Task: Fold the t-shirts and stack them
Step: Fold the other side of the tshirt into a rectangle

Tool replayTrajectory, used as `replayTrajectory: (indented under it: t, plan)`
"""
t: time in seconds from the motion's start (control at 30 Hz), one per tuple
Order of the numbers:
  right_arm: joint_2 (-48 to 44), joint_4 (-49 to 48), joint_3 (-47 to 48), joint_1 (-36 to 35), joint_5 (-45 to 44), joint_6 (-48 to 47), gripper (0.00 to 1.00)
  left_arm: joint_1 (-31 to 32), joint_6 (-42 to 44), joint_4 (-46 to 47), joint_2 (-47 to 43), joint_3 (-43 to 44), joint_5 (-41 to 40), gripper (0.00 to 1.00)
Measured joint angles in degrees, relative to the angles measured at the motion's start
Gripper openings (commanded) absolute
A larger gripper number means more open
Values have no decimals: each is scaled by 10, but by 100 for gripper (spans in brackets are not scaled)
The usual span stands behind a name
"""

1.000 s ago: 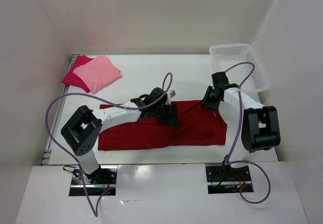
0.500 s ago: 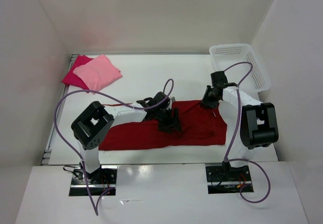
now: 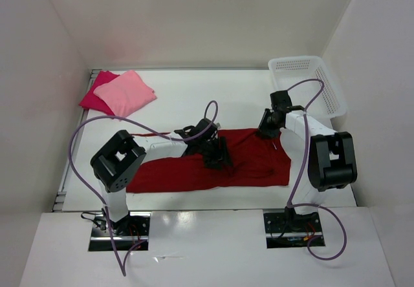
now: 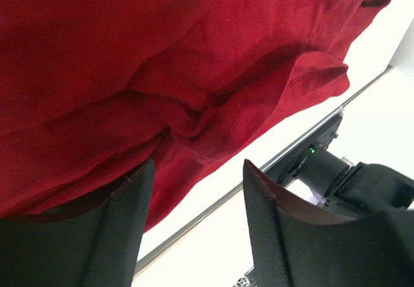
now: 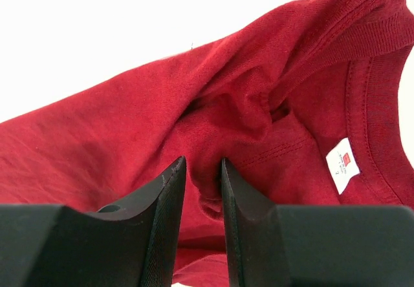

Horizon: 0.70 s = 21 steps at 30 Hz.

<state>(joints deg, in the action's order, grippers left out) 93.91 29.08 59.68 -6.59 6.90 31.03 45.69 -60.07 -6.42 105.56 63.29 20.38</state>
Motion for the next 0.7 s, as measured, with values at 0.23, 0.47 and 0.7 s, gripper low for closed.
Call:
replayTrajectory:
  t: [0.23,0.47,0.7]
  plan:
    - [-6,0,0,0,9,0,34,6,-32,14,-1,-7,-7,55]
    - [-12,-1,0,0,11,0,34,14,-47,24,-1,-7,-7,49]
    - [-12,-2,0,0,1,0,27,22,-49,41,8,-7,7,18]
